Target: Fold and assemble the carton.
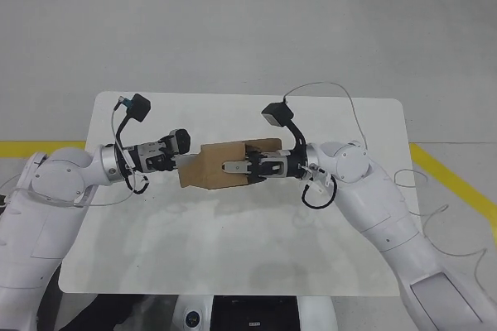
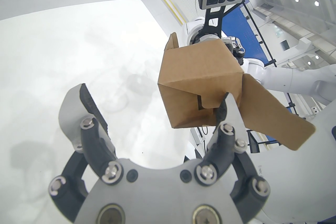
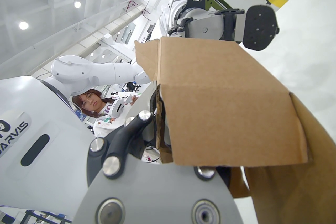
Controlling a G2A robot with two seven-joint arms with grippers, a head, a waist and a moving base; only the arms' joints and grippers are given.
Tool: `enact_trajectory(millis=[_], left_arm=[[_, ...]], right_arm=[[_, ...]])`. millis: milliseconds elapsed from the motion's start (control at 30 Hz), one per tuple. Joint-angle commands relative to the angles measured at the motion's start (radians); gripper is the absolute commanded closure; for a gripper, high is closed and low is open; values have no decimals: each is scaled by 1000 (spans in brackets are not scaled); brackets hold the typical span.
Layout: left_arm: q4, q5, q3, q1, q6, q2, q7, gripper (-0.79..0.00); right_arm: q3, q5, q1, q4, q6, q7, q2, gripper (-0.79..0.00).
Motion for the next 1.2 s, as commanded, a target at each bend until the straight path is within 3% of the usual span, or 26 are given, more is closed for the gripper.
enact_trajectory(millis=[0,800,1167], left_arm=[[1,-1,1,-1,0,0,1,-785],[7,-10,6,-6,-1,1,1,-785],[21,-59,-55,-3,-4,10,5,-785]], right_arm=[[-4,0,2,1,0,4,-1,0],[-11,-1,15,21,-2,10,-12,0],[67,-179,2,29,39,-84,12,0]])
